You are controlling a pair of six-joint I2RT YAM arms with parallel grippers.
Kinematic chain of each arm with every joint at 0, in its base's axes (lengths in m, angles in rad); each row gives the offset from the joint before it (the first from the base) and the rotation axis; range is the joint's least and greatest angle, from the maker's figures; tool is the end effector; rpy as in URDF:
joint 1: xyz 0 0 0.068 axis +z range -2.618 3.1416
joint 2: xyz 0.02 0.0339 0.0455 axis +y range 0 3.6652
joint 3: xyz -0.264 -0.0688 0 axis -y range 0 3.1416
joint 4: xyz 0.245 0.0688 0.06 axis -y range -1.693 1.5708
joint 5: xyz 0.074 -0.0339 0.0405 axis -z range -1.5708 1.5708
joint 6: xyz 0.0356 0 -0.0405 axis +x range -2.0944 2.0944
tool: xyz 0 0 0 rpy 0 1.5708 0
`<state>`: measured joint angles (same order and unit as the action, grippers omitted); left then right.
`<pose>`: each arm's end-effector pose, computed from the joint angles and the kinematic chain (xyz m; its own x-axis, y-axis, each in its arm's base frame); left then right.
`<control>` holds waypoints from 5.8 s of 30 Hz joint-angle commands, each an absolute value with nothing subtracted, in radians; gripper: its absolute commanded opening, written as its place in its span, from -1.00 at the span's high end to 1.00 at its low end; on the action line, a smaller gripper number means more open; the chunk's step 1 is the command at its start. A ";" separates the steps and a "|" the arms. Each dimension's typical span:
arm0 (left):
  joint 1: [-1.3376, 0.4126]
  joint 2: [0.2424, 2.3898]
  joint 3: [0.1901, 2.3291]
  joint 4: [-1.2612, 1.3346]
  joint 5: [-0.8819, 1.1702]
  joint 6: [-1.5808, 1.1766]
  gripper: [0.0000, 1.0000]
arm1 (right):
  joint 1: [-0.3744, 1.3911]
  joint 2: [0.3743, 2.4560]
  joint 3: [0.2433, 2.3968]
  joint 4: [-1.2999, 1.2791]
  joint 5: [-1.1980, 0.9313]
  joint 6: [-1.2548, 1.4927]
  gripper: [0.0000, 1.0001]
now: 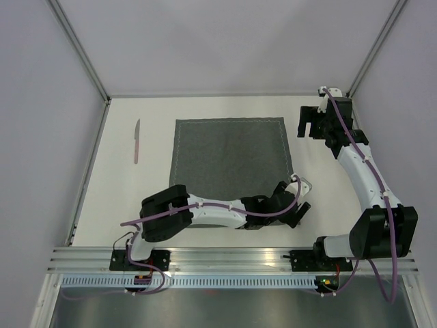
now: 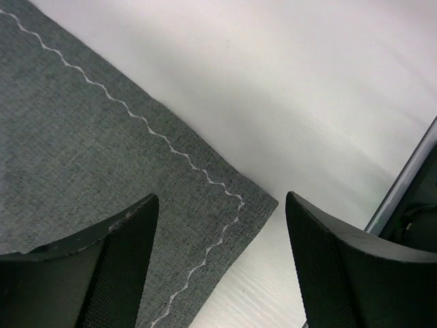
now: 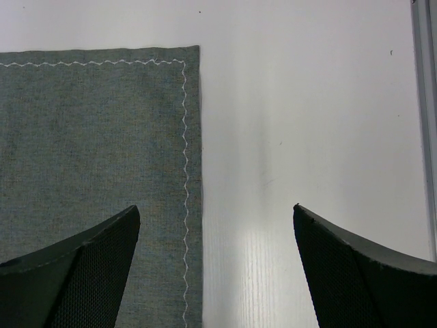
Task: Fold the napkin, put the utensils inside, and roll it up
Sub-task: Fold the napkin at the center of the board.
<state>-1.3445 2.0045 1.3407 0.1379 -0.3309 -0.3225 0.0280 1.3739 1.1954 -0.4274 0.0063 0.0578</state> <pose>0.1131 -0.4398 0.1953 -0.3789 0.3099 -0.8720 0.7786 0.6160 -0.1194 0.3101 0.0085 0.3255 -0.5696 0.0418 -0.8208 0.0101 0.9990 0.0439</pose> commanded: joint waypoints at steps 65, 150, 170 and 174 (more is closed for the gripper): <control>-1.163 1.954 1.167 0.433 -0.052 -0.656 0.95 | 0.025 1.367 1.163 -0.443 0.003 0.040 -0.96; -0.195 1.921 1.304 0.172 0.238 -0.681 0.95 | 0.048 1.385 1.158 -0.437 -0.029 0.021 -0.96; -0.146 1.971 1.359 0.135 0.258 -0.666 0.95 | 0.055 1.391 1.158 -0.439 -0.021 0.017 -0.96; -0.137 1.982 1.371 0.130 0.265 -0.666 0.95 | 0.057 1.394 1.158 -0.439 -0.021 0.015 -0.96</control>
